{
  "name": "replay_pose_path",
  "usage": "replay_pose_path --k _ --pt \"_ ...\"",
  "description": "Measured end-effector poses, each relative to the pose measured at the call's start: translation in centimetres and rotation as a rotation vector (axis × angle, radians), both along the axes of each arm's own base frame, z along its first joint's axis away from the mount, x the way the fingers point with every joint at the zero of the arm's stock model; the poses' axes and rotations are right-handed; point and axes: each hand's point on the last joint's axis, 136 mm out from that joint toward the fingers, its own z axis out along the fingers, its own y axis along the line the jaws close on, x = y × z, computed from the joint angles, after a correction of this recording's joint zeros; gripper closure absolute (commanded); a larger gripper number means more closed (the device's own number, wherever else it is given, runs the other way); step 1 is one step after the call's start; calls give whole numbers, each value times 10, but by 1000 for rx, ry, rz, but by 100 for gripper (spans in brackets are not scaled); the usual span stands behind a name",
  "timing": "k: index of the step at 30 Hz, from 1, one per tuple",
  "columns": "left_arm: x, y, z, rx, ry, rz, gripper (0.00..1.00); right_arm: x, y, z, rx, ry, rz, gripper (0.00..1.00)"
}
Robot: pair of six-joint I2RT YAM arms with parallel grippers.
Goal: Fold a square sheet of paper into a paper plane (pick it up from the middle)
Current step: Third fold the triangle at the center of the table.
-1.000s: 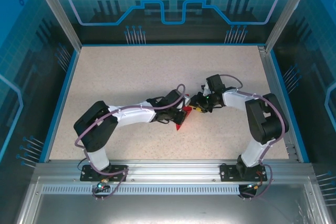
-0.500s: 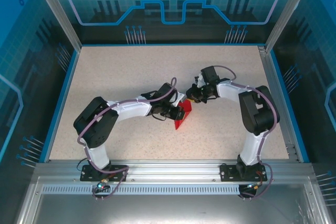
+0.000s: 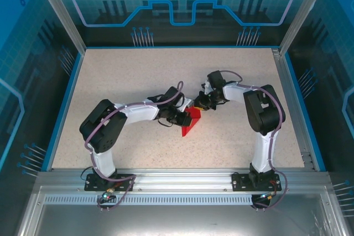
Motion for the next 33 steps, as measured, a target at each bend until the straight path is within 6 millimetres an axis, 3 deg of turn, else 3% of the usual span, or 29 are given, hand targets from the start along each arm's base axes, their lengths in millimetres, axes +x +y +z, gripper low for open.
replay_pose_path --k 11,33 --pt "17 16 -13 43 42 49 100 -1 0 0 -20 -11 23 88" --pt "18 18 -20 68 69 70 99 -1 0 0 -50 -11 28 88"
